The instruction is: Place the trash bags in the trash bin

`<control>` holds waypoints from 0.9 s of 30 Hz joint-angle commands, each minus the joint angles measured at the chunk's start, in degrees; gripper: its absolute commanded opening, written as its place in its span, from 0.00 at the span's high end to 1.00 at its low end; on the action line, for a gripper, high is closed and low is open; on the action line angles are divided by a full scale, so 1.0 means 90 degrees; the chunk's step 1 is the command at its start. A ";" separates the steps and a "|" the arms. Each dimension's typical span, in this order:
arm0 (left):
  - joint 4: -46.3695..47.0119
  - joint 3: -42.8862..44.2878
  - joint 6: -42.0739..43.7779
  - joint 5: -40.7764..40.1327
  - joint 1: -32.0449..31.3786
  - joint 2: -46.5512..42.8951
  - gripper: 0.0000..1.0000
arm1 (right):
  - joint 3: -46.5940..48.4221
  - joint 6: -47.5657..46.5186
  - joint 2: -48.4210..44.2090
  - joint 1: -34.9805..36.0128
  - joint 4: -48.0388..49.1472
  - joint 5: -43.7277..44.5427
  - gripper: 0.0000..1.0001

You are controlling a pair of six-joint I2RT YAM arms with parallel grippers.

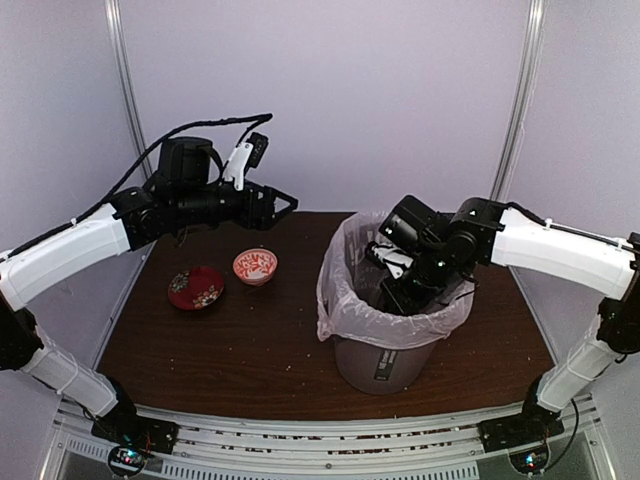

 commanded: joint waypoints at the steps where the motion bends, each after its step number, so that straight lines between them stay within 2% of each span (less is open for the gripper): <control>1: 0.0795 -0.0120 -0.0229 0.0758 -0.0137 0.0044 0.27 | -0.0605 0.0187 -0.0160 -0.0018 0.0751 -0.0140 0.98; 8: 0.1332 -0.0939 -0.0563 0.0545 -0.0188 -0.0001 0.28 | -0.0415 -0.0128 0.0768 0.0061 0.0606 -0.0116 0.98; 14: 0.1400 -0.1439 -0.0558 0.0668 -0.0189 -0.0116 0.28 | -0.0324 -0.0323 0.1608 0.0164 0.0476 -0.0098 0.98; 21: 0.1830 -0.2200 -0.0645 0.1245 -0.0192 -0.0349 0.27 | -0.0730 -0.0360 0.1867 0.0227 0.0714 -0.0169 0.99; 27: 0.1987 -0.2323 -0.0617 0.1801 -0.0190 -0.0146 0.27 | -0.0876 -0.0293 0.1791 0.0265 0.0801 -0.0215 0.99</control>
